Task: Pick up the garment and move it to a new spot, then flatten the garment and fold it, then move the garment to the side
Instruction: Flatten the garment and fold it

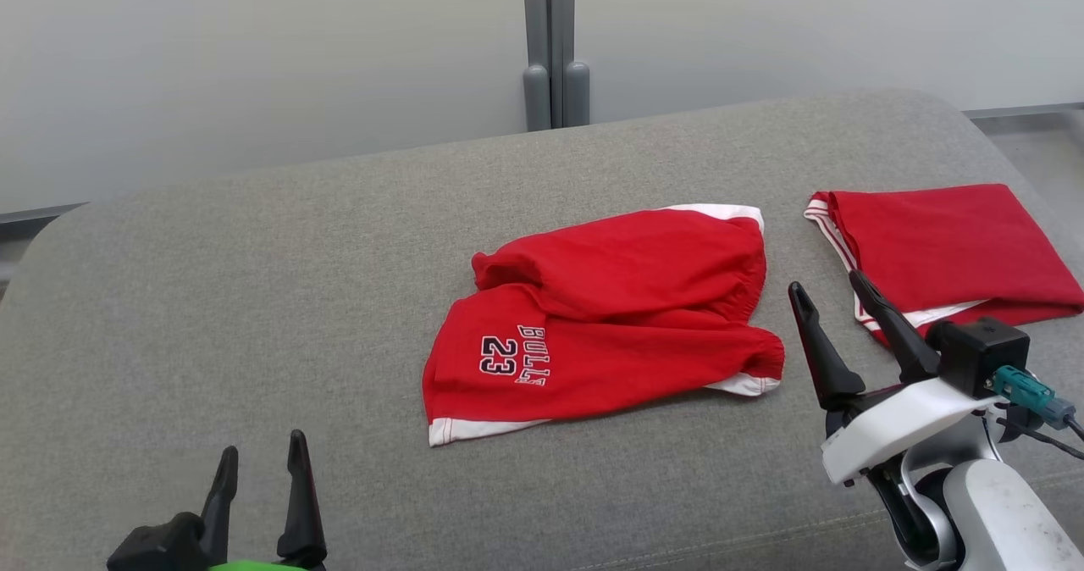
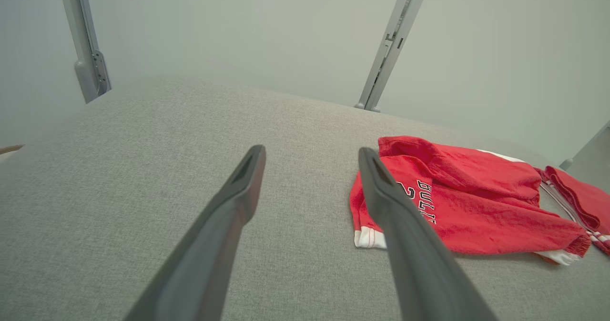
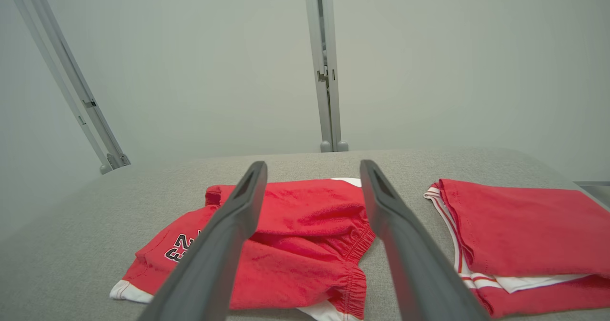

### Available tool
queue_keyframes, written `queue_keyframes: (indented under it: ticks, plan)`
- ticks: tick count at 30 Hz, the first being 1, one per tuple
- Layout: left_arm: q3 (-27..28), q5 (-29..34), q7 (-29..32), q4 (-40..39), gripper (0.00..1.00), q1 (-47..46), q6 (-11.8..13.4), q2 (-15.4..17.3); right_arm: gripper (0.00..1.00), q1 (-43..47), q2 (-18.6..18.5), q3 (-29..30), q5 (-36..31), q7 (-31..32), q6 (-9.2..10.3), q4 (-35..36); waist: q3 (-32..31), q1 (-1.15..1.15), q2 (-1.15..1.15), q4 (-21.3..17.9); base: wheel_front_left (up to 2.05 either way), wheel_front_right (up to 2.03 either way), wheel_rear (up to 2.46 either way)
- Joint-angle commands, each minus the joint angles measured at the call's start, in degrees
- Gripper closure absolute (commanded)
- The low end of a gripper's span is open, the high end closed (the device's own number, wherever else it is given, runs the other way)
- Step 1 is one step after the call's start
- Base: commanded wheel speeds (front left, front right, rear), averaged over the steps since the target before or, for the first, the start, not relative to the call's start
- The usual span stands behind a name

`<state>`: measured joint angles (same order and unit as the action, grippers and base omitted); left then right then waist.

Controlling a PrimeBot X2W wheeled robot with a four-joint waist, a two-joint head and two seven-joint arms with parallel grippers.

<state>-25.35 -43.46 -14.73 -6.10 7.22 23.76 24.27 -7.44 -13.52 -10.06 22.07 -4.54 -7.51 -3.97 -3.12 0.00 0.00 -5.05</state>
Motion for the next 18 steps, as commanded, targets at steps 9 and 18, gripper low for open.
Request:
queue_keyframes:
  ticks: [9, 18]
  plan:
    - [-5.8, 0.8, 5.7, 5.3, 0.00, -5.1, -4.8, 0.1, 0.00, 0.7, 0.0, -0.4, -0.3, 0.2, 0.05, 0.4, 1.9, 0.00, 0.00, -1.5, 0.00, 0.00, 0.00]
    - [-10.3, 0.4, 9.8, 15.7, 0.00, -14.1, -10.9, -3.4, 0.00, -2.0, -0.5, -2.1, 0.6, -0.1, 0.04, 0.9, 7.9, 0.00, 0.00, -4.2, 0.00, 0.00, 0.00]
